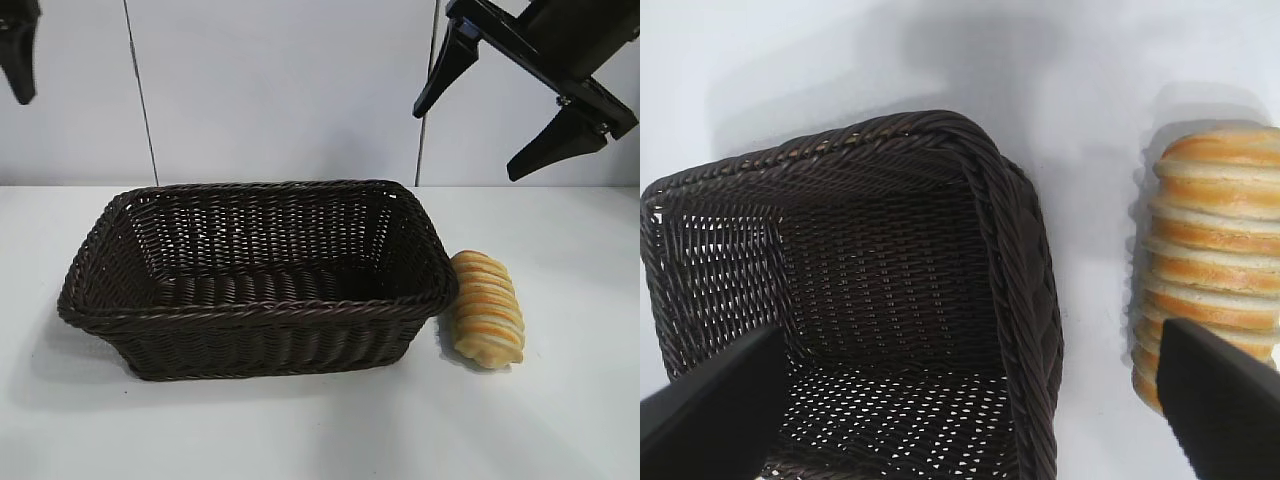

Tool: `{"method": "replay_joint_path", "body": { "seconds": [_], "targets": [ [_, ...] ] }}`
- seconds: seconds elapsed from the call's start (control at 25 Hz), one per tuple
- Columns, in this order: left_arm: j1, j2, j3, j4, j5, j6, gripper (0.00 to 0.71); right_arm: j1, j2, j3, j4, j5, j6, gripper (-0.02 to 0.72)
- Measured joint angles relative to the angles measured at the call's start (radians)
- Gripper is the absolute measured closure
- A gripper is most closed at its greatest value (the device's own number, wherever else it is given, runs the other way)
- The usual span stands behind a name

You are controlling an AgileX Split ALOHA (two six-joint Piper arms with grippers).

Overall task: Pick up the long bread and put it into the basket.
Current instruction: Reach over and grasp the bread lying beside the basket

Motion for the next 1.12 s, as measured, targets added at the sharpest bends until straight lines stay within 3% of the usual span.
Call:
{"method": "replay_joint_path", "body": {
  "seconds": [0.16,0.4,0.56,0.8,1.12],
  "targets": [
    [0.024,-0.107,0.006,-0.006,0.002,0.035,0.017,0.0,0.0,0.0,0.0,0.0,0.0,0.008],
    [0.023,-0.399,0.068,-0.031,0.019,0.069,0.017,0.0,0.0,0.0,0.0,0.0,-0.001,0.008],
    [-0.018,-0.659,0.143,-0.033,0.015,0.076,0.017,0.0,0.0,0.0,0.0,0.0,-0.007,0.008],
    [-0.136,-1.04,0.367,-0.016,-0.019,0.092,0.017,0.0,0.0,0.0,0.0,0.003,-0.017,0.008],
    [-0.149,-1.485,0.731,-0.016,-0.06,0.107,0.017,0.0,0.0,0.0,0.0,0.004,-0.024,0.008]
  ]
}}
